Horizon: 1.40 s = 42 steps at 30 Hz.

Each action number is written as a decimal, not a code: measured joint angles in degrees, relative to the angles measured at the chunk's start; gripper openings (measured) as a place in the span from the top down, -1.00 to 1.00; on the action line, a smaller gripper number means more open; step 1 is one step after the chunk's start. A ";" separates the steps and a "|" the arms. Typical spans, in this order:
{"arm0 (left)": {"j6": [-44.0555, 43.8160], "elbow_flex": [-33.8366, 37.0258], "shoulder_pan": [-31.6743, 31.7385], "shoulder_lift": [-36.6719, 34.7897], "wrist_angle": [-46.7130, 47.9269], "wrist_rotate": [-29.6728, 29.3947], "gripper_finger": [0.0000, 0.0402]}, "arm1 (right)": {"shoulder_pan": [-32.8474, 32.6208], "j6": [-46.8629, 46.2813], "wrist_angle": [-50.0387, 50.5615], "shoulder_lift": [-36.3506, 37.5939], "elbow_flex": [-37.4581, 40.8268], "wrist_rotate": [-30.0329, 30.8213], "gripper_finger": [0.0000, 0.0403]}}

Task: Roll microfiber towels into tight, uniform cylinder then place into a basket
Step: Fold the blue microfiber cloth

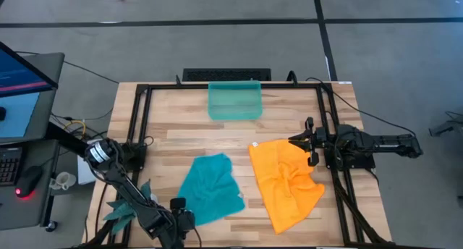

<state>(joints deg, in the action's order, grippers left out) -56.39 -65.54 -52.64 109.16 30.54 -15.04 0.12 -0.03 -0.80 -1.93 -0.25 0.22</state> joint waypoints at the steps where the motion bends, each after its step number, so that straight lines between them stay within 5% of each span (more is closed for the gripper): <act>1: -0.69 0.00 0.00 0.00 0.93 -0.40 0.11 | 0.01 0.00 0.00 0.00 0.00 0.01 0.65; 7: -1.77 -0.11 -0.02 0.70 2.92 -1.31 0.22 | 0.02 0.00 0.00 0.00 0.00 0.01 0.65; 18: 1.15 0.05 -0.07 0.85 3.54 -3.71 0.95 | 0.00 0.00 0.00 0.00 0.00 0.01 0.65; 42: 1.76 -10.65 2.53 1.16 15.95 -5.82 1.00 | 0.01 0.00 0.00 0.00 0.00 0.01 0.65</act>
<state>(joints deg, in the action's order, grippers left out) -54.63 -76.19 -50.11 110.32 46.49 -20.86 0.13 -0.03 -0.80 -1.93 -0.25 0.23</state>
